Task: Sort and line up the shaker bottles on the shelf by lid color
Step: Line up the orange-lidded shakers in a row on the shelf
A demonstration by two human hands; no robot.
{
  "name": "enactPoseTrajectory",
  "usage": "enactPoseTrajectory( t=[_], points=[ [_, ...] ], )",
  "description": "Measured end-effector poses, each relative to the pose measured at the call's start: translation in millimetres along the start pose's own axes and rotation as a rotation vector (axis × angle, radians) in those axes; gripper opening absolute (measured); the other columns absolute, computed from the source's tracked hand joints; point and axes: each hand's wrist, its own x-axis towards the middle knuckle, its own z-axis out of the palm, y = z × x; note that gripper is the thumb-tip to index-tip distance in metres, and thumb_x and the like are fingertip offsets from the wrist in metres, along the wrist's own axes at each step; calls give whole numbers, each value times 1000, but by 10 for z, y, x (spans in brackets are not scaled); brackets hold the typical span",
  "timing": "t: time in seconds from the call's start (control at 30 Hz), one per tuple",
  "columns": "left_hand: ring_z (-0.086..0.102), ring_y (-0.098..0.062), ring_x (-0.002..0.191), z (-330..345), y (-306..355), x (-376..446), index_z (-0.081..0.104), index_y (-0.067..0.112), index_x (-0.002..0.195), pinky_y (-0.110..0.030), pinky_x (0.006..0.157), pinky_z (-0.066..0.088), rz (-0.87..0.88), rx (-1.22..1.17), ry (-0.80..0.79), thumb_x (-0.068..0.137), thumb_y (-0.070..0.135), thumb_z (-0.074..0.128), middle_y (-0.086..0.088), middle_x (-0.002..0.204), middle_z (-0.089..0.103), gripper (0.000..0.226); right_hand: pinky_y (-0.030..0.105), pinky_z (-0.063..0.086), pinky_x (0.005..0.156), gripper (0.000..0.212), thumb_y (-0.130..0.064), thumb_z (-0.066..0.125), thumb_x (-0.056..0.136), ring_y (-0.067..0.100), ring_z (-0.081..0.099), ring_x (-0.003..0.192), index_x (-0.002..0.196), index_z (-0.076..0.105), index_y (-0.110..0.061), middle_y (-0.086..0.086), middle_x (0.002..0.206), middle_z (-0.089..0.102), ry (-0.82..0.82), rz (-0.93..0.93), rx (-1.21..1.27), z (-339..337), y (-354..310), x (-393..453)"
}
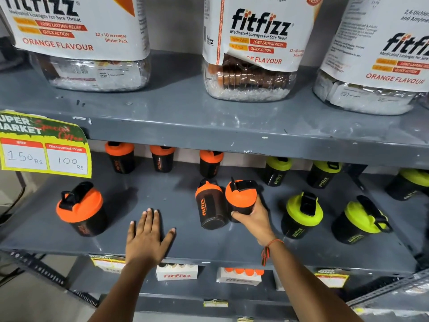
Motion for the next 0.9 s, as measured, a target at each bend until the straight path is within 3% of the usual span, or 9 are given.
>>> enactPoseTrajectory(
  t=[0.2, 0.37, 0.57, 0.67, 0.77, 0.9],
  points=[
    [-10, -15, 149, 7, 2, -6, -2, 14, 152, -42, 120, -10, 0, 6, 9, 82, 73, -1, -2, 163, -3, 92, 31, 48, 97, 76, -6, 85, 68, 17, 60, 108, 127, 43, -30, 2, 120, 62, -10, -23, 48, 24, 28, -6],
    [-10, -15, 148, 23, -7, -4, -3, 14, 152, -43, 120, -9, 5, -1, 14, 84, 73, 2, -2, 162, -3, 89, 34, 46, 104, 96, -21, 94, 59, 17, 56, 118, 135, 35, -28, 2, 130, 57, 14, -26, 75, 86, 95, -17],
    [-11, -15, 149, 10, -5, -7, -4, 15, 152, -42, 120, -10, 2, 20, 2, 83, 72, 1, -2, 163, -4, 90, 38, 51, 102, 68, -13, 90, 65, 15, 66, 109, 115, 50, -37, -1, 120, 67, 38, -29, 143, 55, 77, -42],
    [-9, -16, 149, 17, -11, 0, -2, 14, 152, -42, 120, -10, 0, 3, 3, 81, 73, 0, -3, 163, -3, 92, 40, 49, 106, 60, -3, 84, 72, 16, 66, 115, 122, 59, -26, 2, 122, 71, -90, 42, 451, -31, 34, -150],
    [-10, -16, 149, 19, -20, 2, -2, 15, 152, -43, 120, -9, 2, 8, -3, 78, 74, -3, -2, 163, -3, 95, 37, 54, 99, 68, -18, 89, 62, 26, 61, 124, 124, 63, -15, 7, 125, 71, -282, 137, 755, -134, -48, -305],
    [-7, -16, 149, 9, -10, -2, 1, 16, 153, -43, 121, -8, 2, -6, 3, 77, 75, -2, -2, 163, 0, 96, 46, 58, 89, 86, -21, 96, 51, 32, 68, 110, 126, 60, -1, 19, 119, 70, -470, 239, 956, -219, -171, -489]
  ],
)
